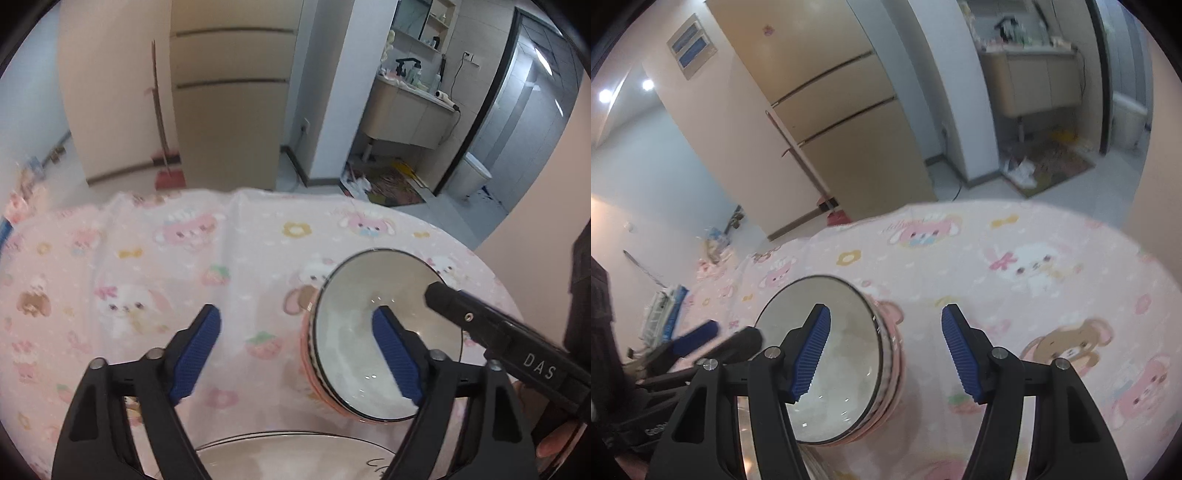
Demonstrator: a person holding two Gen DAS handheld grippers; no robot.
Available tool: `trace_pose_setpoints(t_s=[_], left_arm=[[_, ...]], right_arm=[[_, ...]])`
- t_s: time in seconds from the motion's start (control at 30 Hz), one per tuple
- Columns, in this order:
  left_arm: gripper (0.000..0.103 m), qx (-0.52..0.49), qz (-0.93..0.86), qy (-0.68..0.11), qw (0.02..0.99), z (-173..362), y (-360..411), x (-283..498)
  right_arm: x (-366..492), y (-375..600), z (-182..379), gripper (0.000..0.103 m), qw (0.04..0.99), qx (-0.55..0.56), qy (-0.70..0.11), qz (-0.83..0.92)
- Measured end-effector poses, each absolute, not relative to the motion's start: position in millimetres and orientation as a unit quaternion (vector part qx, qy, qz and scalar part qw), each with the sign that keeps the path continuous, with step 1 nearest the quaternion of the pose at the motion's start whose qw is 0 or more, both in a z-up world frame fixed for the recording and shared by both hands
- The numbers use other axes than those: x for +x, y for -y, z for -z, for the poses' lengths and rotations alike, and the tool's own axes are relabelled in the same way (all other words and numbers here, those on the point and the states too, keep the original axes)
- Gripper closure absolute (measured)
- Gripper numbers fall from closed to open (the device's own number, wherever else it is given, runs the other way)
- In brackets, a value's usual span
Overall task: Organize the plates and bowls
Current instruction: 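Open both tools and regrip the stacked bowls at their rims, then lift the stacked bowls with both tools and carry them over the plate stack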
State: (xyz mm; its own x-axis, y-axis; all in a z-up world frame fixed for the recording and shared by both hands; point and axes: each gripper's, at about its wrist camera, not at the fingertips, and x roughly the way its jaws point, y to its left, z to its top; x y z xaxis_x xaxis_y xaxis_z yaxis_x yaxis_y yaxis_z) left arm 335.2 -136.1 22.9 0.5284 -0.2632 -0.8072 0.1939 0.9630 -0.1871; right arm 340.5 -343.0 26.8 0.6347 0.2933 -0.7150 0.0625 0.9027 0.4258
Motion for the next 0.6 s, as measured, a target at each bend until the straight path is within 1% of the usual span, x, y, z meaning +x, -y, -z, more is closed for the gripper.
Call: trace_pose_setpoints(t_s=[0.13,0.37,0.4,0.47,0.5,0.53,0.57,0.6], left_arm=[[0.026,-0.027,0.134,-0.474,0.87,-16.8,143.4,332.3],[0.026,-0.022,0.139,-0.513,0.847,3.4,149.6,337.3],[0.028,-0.028,0.141,-0.519,0.843,6.5,148.7,338.8],[0.034,-0.046,0.152,-0.533,0.831,12.4,146.7,341.2],[0.039,-0.055,0.159,-0.54,0.825,15.0,145.8,341.9],[0.042,-0.062,0.165,-0.545,0.82,17.2,145.4,342.6],[0.049,-0.069,0.171,-0.553,0.813,20.4,145.1,343.1],[0.053,-0.073,0.173,-0.558,0.808,21.8,144.4,344.1]], right_arm=[[347.3,350.0,-8.7,0.038,0.838,0.274,-0.459,-0.108],[354.8,351.1,15.2,0.038,0.815,0.294,-0.489,-0.104],[356.0,350.1,19.1,0.038,0.809,0.298,-0.496,-0.108],[359.0,347.5,25.8,0.048,0.8,0.304,-0.505,-0.115],[359.7,347.3,28.1,0.051,0.796,0.309,-0.507,-0.119],[360.2,347.2,30.3,0.051,0.793,0.316,-0.507,-0.123],[360.6,348.3,32.4,0.052,0.792,0.322,-0.504,-0.123],[361.2,349.3,34.0,0.052,0.791,0.326,-0.502,-0.125]])
